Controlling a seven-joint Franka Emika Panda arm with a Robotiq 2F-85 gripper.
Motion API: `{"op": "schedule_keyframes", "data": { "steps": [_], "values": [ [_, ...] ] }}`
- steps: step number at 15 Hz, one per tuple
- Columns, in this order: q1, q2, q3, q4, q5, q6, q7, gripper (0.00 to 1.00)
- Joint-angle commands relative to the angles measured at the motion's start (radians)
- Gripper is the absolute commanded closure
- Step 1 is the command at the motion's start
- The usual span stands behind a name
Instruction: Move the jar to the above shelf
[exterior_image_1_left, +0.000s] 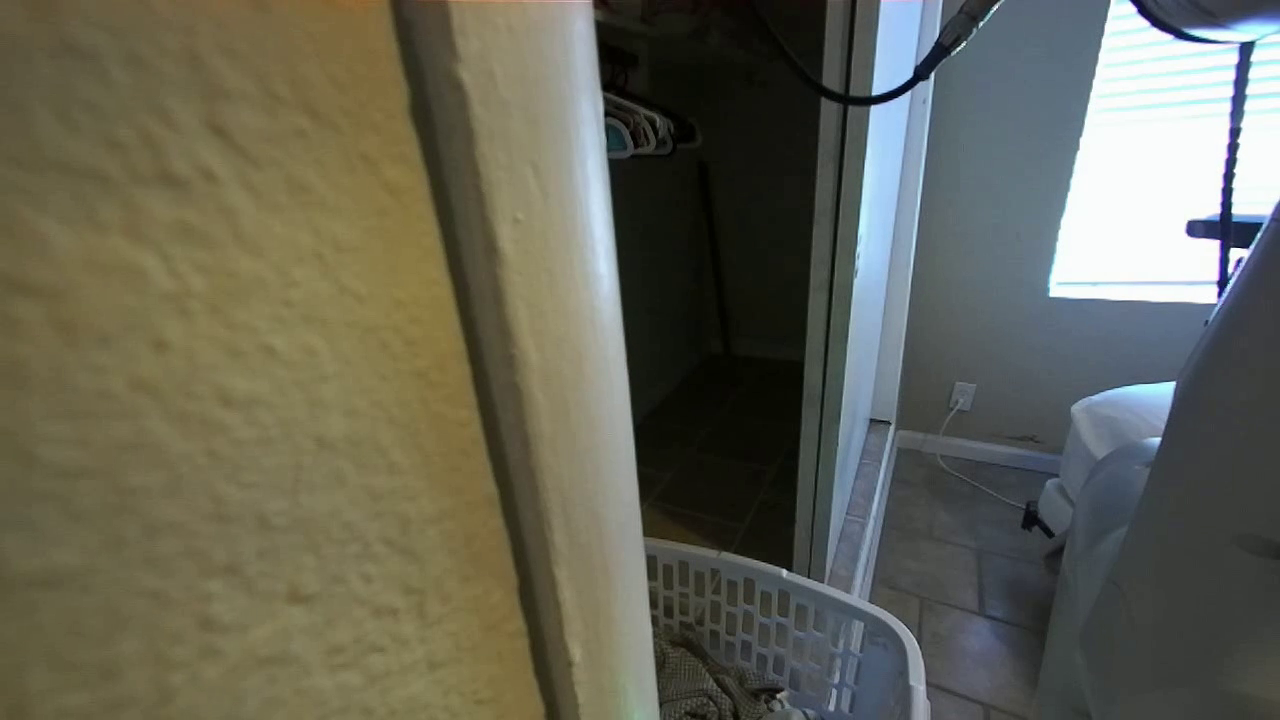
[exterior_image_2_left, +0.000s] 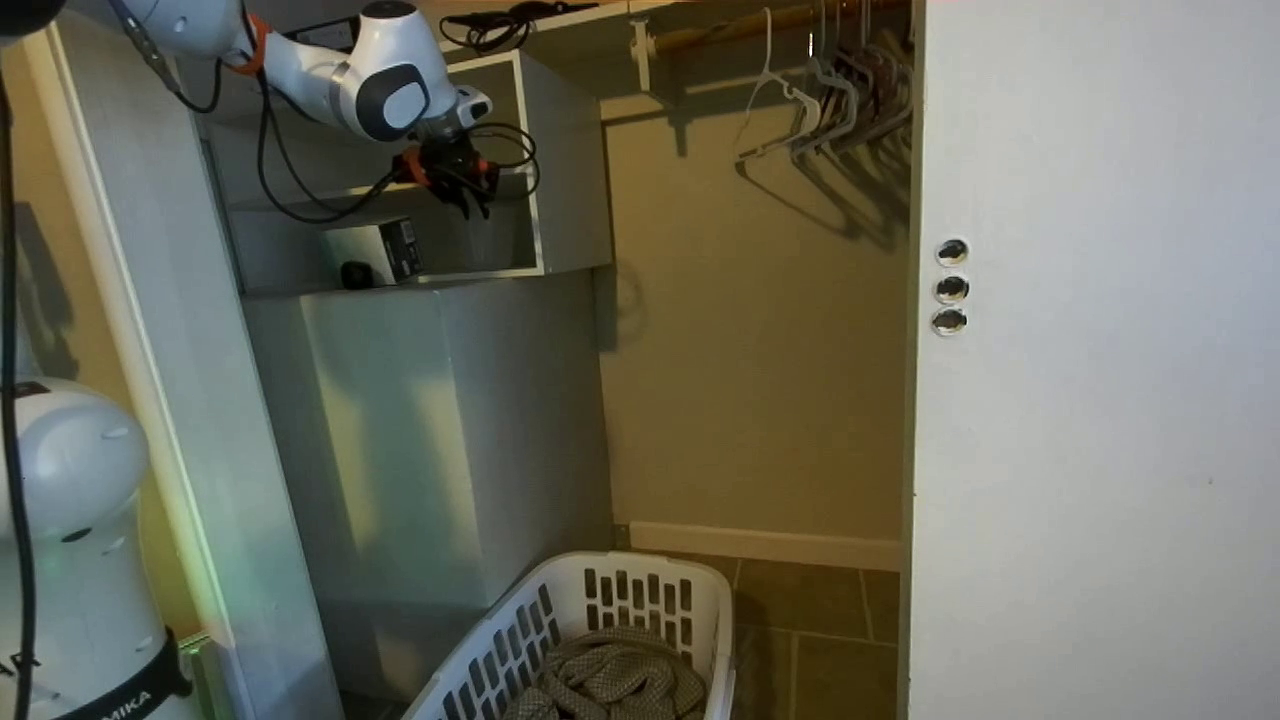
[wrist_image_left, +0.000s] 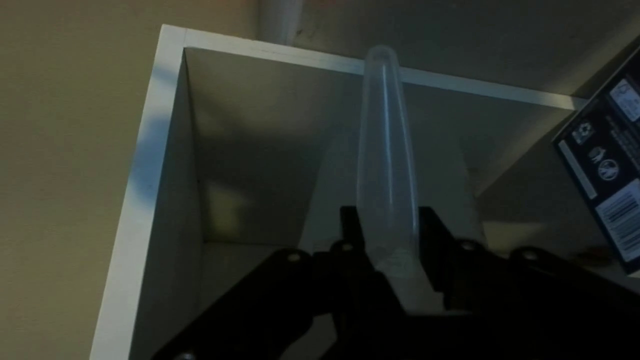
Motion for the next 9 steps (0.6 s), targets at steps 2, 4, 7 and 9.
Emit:
{"op": "schedule_keyframes", "data": {
  "steps": [2,4,7,9],
  "values": [
    [-0.014,0.022,0.010,0.037,0.045,-0.011,-0.049,0.39],
    [-0.012,0.026,0.010,0.042,0.053,-0.009,-0.059,0.27],
    [-0.011,0.035,0.012,0.055,0.071,-0.009,-0.074,0.06],
    [-0.011,0.045,0.016,0.064,0.077,-0.010,-0.083,0.02]
  ]
}}
